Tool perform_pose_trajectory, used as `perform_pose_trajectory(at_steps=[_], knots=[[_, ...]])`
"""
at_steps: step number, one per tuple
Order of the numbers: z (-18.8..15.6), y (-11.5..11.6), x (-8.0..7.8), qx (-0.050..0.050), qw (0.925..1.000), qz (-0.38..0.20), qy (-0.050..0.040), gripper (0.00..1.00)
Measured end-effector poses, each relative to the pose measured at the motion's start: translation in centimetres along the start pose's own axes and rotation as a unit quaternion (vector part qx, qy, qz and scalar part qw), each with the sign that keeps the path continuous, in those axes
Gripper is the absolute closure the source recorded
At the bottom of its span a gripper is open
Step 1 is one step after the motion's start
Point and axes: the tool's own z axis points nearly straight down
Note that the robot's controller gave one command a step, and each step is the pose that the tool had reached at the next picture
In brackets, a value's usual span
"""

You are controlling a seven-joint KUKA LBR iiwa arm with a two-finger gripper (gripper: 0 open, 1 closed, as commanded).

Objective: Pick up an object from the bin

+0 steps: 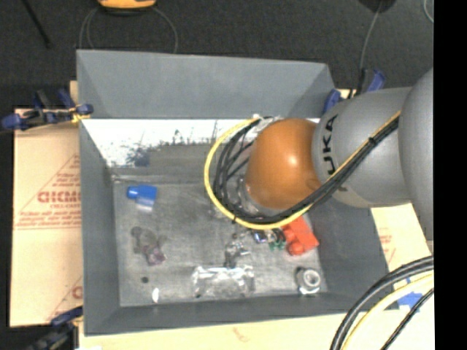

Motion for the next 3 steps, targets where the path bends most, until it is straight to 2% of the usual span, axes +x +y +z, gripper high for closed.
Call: perform_pose_trajectory(at_steps=[1, 2, 3], knots=[[-3.1, 3.4, 4.3, 0.0, 0.9992, -0.035, 0.0183, 0.0], [2.5, 3.1, 4.1, 0.0, 0.9998, -0.01, 0.0183, 0.0], [2.7, 3.0, 4.2, 0.0, 0.9997, -0.009, 0.0211, 1.0]])
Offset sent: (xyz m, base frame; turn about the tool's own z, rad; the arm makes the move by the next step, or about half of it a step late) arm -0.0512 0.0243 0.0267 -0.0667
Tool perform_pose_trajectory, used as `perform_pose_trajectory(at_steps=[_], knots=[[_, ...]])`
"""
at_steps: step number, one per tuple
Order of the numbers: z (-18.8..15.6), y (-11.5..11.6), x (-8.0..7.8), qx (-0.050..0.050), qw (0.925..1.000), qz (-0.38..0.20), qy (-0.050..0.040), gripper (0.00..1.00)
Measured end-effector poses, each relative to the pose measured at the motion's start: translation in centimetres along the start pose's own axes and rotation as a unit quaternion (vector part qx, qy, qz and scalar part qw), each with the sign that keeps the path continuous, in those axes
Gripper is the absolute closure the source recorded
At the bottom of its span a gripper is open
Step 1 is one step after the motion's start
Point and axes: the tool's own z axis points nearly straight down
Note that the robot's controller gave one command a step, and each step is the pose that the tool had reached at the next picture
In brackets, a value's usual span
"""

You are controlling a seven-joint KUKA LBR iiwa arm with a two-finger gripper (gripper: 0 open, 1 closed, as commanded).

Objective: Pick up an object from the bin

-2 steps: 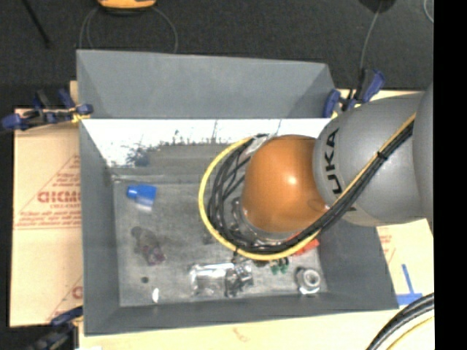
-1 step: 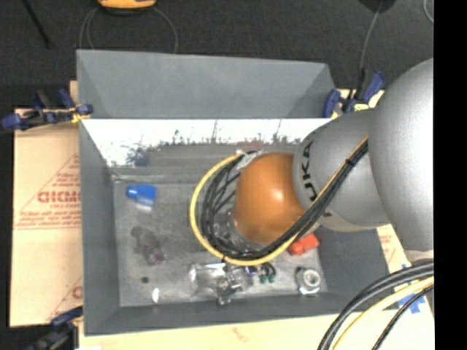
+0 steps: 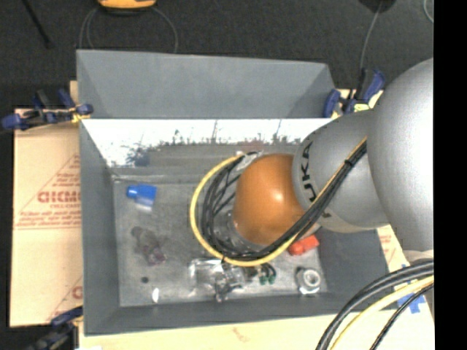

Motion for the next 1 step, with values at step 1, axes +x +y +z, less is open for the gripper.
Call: perform_pose_trajectory(at_steps=[1], knots=[[-14.75, 1.33, -0.5, 0.001, 0.9877, -0.156, -0.0019, 1.0]])
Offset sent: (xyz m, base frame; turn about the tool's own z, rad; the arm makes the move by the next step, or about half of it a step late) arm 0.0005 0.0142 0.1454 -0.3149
